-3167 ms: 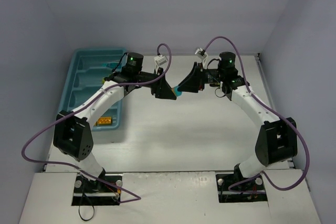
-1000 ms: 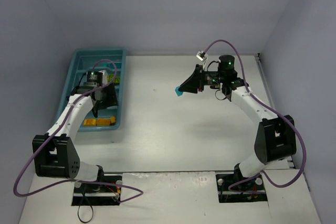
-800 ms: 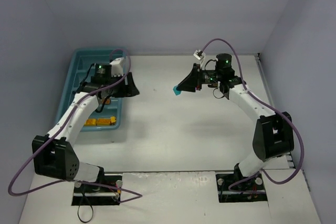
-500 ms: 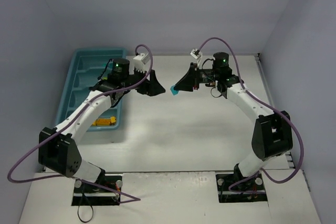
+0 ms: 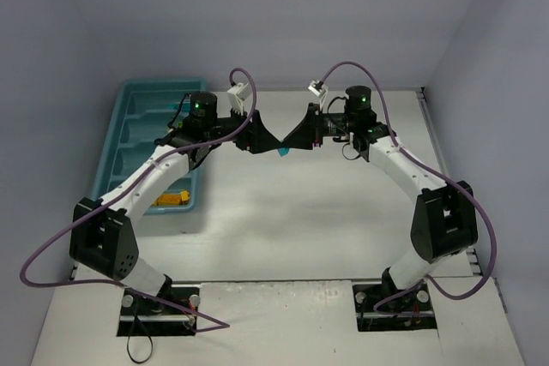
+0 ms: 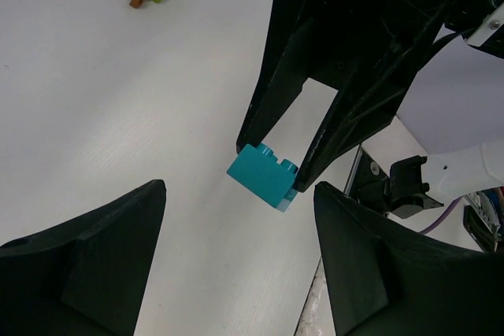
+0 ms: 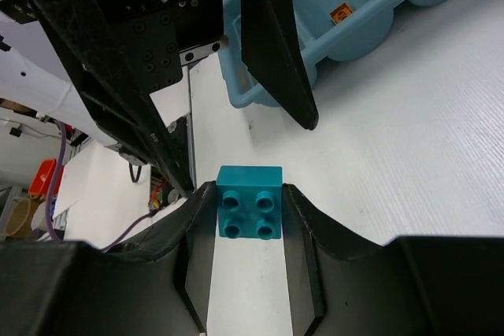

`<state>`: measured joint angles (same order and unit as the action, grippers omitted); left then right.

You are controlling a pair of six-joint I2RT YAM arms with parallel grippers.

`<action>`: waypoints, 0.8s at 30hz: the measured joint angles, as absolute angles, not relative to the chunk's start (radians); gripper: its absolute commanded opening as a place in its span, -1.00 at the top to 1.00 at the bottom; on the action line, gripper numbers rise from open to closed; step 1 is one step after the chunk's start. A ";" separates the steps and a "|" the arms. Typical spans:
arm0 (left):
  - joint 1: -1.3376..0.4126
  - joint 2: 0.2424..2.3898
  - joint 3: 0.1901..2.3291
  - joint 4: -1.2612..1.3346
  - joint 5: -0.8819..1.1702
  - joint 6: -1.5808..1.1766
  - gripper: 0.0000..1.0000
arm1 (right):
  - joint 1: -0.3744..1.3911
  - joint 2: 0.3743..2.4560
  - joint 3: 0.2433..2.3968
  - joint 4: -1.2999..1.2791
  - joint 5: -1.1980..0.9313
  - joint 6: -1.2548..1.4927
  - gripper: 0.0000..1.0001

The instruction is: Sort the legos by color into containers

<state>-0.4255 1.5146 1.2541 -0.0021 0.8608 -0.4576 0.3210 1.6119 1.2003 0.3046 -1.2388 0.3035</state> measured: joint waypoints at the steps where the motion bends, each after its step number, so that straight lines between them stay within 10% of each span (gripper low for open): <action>1: -0.427 1.515 1.254 -0.002 0.861 -0.459 -0.39 | 0.321 1.612 1.200 0.306 -1.237 0.307 1.00; 24: -0.500 1.518 1.246 0.004 0.653 -0.532 -0.30 | 0.376 1.613 1.223 0.308 -0.749 0.541 1.00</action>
